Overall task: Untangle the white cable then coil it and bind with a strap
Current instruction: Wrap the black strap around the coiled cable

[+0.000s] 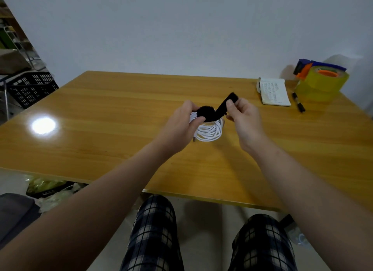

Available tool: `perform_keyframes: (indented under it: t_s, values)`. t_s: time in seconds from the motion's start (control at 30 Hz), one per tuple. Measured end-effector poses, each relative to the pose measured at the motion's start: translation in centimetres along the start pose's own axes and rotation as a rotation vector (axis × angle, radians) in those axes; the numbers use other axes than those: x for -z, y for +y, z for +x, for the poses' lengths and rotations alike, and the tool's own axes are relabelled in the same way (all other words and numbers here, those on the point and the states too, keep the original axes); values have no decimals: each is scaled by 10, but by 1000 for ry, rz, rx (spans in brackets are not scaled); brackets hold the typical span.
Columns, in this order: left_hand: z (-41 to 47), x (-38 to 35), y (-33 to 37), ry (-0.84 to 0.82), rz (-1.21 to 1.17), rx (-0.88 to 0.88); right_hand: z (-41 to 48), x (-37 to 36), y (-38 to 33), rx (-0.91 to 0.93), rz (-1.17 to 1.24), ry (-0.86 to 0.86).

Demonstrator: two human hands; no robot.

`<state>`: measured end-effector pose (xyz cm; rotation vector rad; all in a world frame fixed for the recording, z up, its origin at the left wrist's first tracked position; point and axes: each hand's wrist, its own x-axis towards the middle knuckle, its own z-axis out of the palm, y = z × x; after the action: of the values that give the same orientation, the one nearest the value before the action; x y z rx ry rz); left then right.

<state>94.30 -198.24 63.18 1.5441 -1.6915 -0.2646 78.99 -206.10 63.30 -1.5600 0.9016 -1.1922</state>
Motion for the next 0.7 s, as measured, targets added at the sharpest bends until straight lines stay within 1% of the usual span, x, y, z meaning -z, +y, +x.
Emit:
perform_keyframes:
  t_s: [0.07, 0.17, 0.3, 0.37, 0.43, 0.5, 0.57, 0.6, 0.63, 0.7]
  values:
    - [-3, -1, 1, 17, 1, -37, 1, -2, -1, -43, 57, -53]
    - [-5, -2, 0, 55, -22, -107, 2, -3, -4, -45, 74, -107]
    - [-5, -3, -1, 85, 20, -191, 3, -3, -5, -58, 73, -115]
    - [-5, -3, -3, 77, 17, -171, 1, -5, -5, 29, -23, -113]
    - [-3, -1, -3, 105, -23, -151, -2, -10, -7, 87, -132, -136]
    - [-1, -1, 0, 116, -8, -174, -6, -15, -14, 109, -231, -179]
    - [1, -3, 1, 68, 61, -193, -8, -16, -21, 103, -327, -245]
    - [2, -4, 1, 30, 115, -230, -8, -16, -25, 92, -376, -280]
    - [3, -5, -1, 18, 201, -323, -9, -17, -28, 78, -415, -315]
    - [3, -7, -8, 58, 372, -542, -8, -20, -27, 57, -422, -337]
